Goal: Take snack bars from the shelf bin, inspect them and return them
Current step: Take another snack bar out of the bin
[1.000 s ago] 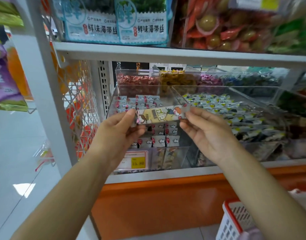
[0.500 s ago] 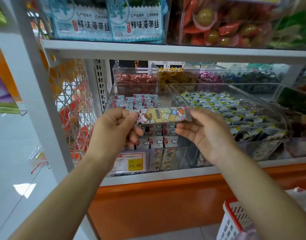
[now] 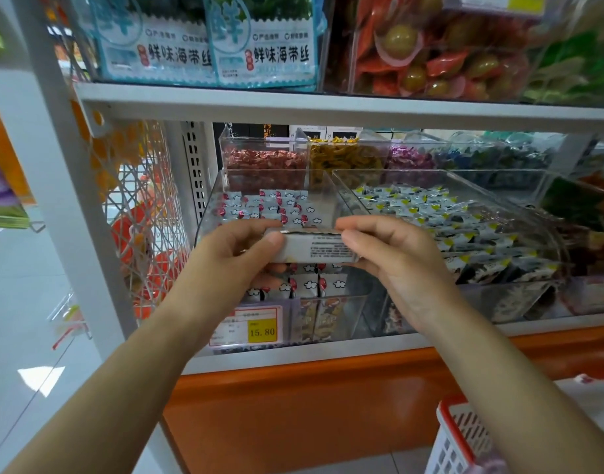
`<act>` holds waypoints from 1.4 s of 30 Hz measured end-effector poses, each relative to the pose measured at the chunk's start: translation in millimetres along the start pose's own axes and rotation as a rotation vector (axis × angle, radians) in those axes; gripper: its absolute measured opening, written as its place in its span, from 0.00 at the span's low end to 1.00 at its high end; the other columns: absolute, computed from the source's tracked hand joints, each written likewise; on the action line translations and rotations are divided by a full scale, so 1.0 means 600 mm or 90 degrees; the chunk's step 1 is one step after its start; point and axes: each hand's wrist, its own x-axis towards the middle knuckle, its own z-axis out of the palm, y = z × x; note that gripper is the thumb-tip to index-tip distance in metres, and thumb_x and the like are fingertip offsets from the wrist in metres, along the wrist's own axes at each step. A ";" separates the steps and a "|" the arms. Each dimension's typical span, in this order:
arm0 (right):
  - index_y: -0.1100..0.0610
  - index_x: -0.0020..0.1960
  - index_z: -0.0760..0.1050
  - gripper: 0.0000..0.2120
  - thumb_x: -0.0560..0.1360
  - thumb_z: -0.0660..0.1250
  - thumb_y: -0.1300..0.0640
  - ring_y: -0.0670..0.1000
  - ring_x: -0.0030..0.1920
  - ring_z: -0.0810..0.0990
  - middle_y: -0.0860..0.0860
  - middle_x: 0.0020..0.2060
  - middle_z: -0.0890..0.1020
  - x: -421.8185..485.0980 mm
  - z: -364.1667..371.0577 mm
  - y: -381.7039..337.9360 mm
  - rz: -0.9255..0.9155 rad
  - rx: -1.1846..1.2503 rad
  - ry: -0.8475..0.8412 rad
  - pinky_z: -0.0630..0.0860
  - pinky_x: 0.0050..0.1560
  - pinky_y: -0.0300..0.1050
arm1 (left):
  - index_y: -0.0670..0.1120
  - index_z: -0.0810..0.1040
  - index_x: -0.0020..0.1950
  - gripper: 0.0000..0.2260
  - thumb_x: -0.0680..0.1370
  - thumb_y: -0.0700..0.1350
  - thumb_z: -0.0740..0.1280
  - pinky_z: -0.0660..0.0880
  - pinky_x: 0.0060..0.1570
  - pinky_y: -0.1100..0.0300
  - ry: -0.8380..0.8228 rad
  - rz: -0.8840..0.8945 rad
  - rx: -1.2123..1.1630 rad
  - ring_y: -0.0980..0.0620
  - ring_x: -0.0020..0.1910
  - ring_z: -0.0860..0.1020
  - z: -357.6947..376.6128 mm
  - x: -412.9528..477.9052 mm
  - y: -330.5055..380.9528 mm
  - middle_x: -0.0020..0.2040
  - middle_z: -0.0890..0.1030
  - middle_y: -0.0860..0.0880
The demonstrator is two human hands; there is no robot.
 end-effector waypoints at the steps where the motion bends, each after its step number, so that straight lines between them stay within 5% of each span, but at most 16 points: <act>1: 0.48 0.46 0.83 0.06 0.70 0.71 0.56 0.51 0.49 0.82 0.49 0.45 0.85 -0.001 0.000 0.000 -0.012 -0.020 0.005 0.78 0.55 0.55 | 0.48 0.79 0.57 0.13 0.74 0.49 0.65 0.79 0.41 0.64 -0.004 -0.001 -0.001 0.53 0.44 0.83 0.000 0.000 0.001 0.47 0.83 0.49; 11: 0.49 0.38 0.80 0.06 0.73 0.69 0.58 0.42 0.37 0.80 0.45 0.33 0.82 -0.002 0.007 0.000 -0.133 -0.173 0.088 0.74 0.36 0.31 | 0.48 0.78 0.49 0.06 0.73 0.44 0.69 0.81 0.42 0.59 -0.056 0.001 0.063 0.50 0.40 0.83 0.005 -0.003 0.013 0.44 0.81 0.48; 14: 0.47 0.37 0.79 0.08 0.73 0.69 0.58 0.41 0.37 0.80 0.43 0.33 0.82 -0.006 0.009 -0.003 -0.159 -0.191 0.068 0.74 0.37 0.32 | 0.45 0.77 0.45 0.06 0.73 0.46 0.68 0.81 0.42 0.57 -0.046 -0.003 0.087 0.49 0.41 0.83 0.004 -0.003 0.016 0.45 0.81 0.44; 19: 0.48 0.39 0.80 0.07 0.73 0.69 0.59 0.40 0.38 0.81 0.43 0.34 0.83 -0.009 0.007 -0.005 -0.164 -0.184 0.023 0.75 0.38 0.31 | 0.43 0.75 0.35 0.12 0.74 0.48 0.67 0.77 0.32 0.63 -0.059 0.000 0.147 0.56 0.28 0.78 -0.007 0.000 0.022 0.27 0.77 0.52; 23: 0.48 0.39 0.81 0.07 0.73 0.69 0.59 0.41 0.37 0.81 0.44 0.36 0.84 -0.007 0.006 -0.004 -0.135 -0.146 0.018 0.76 0.38 0.33 | 0.37 0.78 0.38 0.12 0.75 0.46 0.66 0.77 0.31 0.66 -0.072 0.013 0.151 0.55 0.30 0.80 -0.018 0.001 0.026 0.30 0.81 0.49; 26: 0.48 0.39 0.82 0.07 0.73 0.69 0.57 0.45 0.36 0.81 0.48 0.35 0.84 -0.008 0.007 -0.001 -0.144 -0.152 0.040 0.78 0.37 0.40 | 0.42 0.79 0.36 0.11 0.74 0.47 0.66 0.77 0.31 0.68 -0.066 0.006 0.117 0.53 0.32 0.83 -0.013 0.000 0.027 0.31 0.82 0.49; 31: 0.54 0.39 0.82 0.08 0.75 0.67 0.56 0.57 0.37 0.82 0.58 0.34 0.83 -0.003 0.002 0.002 -0.121 -0.140 0.033 0.80 0.38 0.55 | 0.51 0.79 0.53 0.20 0.64 0.56 0.68 0.80 0.43 0.61 -0.116 -0.001 0.175 0.55 0.41 0.83 -0.010 -0.001 0.023 0.43 0.84 0.54; 33: 0.56 0.38 0.83 0.09 0.74 0.67 0.55 0.57 0.37 0.83 0.59 0.35 0.83 0.002 -0.006 -0.001 -0.079 -0.091 -0.011 0.82 0.36 0.51 | 0.53 0.78 0.54 0.18 0.67 0.56 0.67 0.80 0.45 0.57 -0.114 0.003 0.197 0.53 0.42 0.83 -0.011 -0.002 0.024 0.44 0.84 0.54; 38: 0.59 0.37 0.82 0.10 0.68 0.67 0.53 0.54 0.36 0.84 0.56 0.34 0.84 0.010 -0.016 0.003 0.047 0.063 -0.078 0.80 0.31 0.43 | 0.56 0.77 0.50 0.06 0.75 0.46 0.66 0.70 0.29 0.76 -0.109 0.049 0.184 0.65 0.32 0.79 0.000 -0.001 0.020 0.36 0.82 0.57; 42: 0.66 0.43 0.80 0.16 0.71 0.66 0.52 0.58 0.38 0.83 0.62 0.38 0.83 0.013 -0.013 0.015 0.095 0.098 -0.036 0.81 0.31 0.43 | 0.51 0.79 0.49 0.06 0.78 0.42 0.63 0.78 0.41 0.68 -0.079 0.026 0.107 0.58 0.41 0.83 0.008 0.004 0.014 0.44 0.83 0.51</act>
